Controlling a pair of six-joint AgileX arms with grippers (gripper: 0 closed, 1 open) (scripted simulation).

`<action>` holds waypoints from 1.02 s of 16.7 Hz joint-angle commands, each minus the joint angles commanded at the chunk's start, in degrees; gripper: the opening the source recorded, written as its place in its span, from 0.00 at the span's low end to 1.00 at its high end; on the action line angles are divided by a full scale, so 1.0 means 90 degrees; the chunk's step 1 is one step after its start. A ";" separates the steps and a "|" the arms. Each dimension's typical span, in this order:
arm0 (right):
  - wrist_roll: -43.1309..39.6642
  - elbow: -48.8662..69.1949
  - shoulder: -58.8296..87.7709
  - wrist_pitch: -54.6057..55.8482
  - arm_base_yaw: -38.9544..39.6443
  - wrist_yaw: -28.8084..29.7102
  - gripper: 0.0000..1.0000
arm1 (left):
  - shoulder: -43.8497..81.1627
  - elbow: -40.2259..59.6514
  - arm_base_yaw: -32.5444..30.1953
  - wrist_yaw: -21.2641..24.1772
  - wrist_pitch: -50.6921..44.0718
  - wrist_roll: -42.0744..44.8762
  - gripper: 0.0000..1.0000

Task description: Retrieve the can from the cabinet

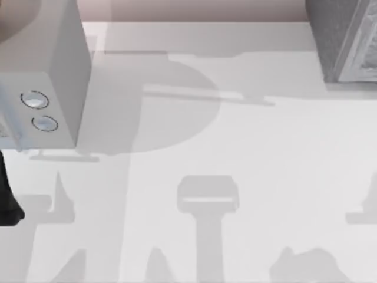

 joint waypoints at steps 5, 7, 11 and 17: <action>-0.0004 0.0774 0.1331 0.1185 -0.0187 -0.1032 0.00 | 0.0000 0.0000 0.0000 0.0000 0.0000 0.0000 1.00; -0.0004 0.1242 0.2335 0.1934 -0.0322 -0.1655 0.00 | 0.0000 0.0000 0.0000 0.0000 0.0000 0.0000 1.00; 0.0007 0.2321 0.5061 0.3669 -0.0702 -0.3066 0.00 | 0.0000 0.0000 0.0000 0.0000 0.0000 0.0000 1.00; 0.0068 0.3994 0.9786 0.6427 -0.1568 -0.5261 0.00 | 0.0000 0.0000 0.0000 0.0000 0.0000 0.0000 1.00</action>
